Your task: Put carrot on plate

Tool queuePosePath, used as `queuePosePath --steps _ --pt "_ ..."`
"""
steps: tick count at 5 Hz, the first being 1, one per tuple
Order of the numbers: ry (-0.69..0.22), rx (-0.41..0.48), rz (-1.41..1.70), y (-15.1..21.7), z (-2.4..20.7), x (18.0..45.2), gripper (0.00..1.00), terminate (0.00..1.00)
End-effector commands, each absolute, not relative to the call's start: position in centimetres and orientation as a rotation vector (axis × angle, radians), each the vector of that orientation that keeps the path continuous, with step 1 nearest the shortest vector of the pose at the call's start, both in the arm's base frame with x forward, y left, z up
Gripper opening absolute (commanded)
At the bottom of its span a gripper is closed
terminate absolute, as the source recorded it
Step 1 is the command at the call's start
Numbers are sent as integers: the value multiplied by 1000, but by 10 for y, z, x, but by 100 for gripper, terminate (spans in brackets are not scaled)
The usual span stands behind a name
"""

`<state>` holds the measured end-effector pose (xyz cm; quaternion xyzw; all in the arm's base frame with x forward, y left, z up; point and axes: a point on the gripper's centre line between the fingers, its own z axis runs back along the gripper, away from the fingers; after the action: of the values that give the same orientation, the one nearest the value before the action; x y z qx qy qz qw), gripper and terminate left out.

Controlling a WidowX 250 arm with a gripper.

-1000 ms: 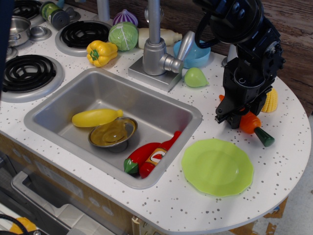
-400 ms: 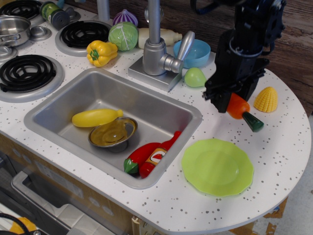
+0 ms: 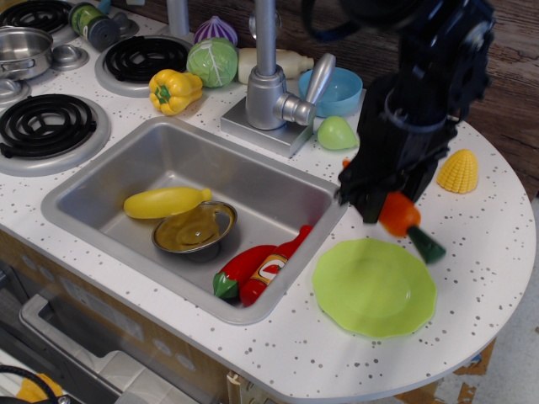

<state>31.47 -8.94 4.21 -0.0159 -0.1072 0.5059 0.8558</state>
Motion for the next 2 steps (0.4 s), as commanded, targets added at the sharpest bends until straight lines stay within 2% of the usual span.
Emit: queuePosePath --steps 1,2 --pt "-274 -150 1095 -103 44 305 0 0" --pt "-277 -179 1096 -111 36 295 0 0"
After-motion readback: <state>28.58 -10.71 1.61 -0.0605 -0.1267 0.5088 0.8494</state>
